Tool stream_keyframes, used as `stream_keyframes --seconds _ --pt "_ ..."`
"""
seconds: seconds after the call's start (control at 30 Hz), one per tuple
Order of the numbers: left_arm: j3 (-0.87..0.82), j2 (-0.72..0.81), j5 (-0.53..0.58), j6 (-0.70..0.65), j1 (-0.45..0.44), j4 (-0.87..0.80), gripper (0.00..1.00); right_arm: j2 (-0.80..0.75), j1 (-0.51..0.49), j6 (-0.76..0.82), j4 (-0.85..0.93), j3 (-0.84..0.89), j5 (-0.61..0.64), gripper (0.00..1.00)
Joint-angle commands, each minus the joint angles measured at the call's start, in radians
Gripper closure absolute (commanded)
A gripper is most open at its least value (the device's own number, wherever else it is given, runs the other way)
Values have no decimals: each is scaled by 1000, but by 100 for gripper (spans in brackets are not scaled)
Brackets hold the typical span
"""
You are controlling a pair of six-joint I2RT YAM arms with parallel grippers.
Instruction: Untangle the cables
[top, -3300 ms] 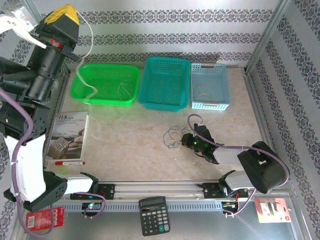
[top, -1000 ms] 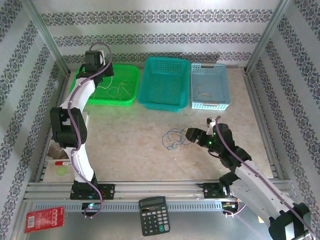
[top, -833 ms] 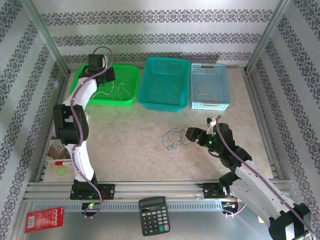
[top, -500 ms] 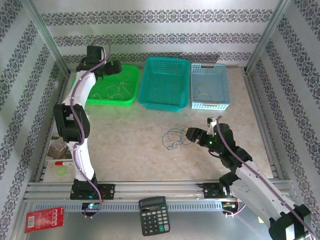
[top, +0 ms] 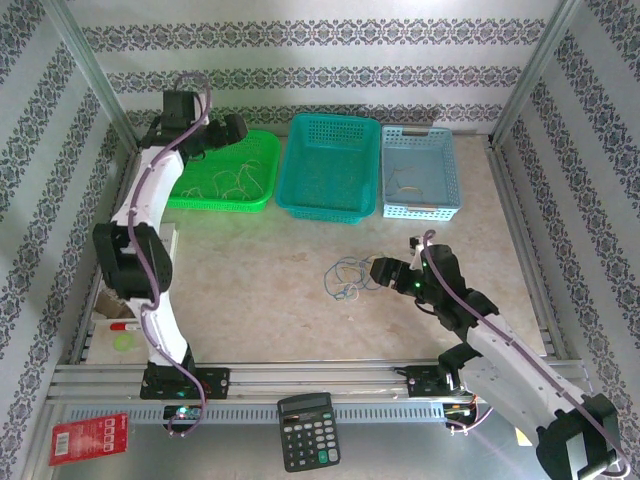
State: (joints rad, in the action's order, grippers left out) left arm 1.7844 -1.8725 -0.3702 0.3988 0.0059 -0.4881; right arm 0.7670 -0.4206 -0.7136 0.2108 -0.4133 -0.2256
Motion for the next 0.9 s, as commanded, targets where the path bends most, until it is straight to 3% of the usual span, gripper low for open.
stream_keyframes --seconds 0.0,0.17,0.33,0.57,0.87 --pt "-180 164 -93 133 -13 181 0 36 9 38 8 -32 14 25" --pt "-511 389 -143 242 -54 334 0 104 9 66 -6 -44 30 28" --pt "-752 556 -110 304 -171 414 0 191 12 77 -51 -57 37 32" --pt "-934 675 26 350 -359 492 0 388 -16 72 -173 -119 10 35" --pt "-1020 667 44 402 -401 570 0 666 -165 68 -259 -272 -16 40"
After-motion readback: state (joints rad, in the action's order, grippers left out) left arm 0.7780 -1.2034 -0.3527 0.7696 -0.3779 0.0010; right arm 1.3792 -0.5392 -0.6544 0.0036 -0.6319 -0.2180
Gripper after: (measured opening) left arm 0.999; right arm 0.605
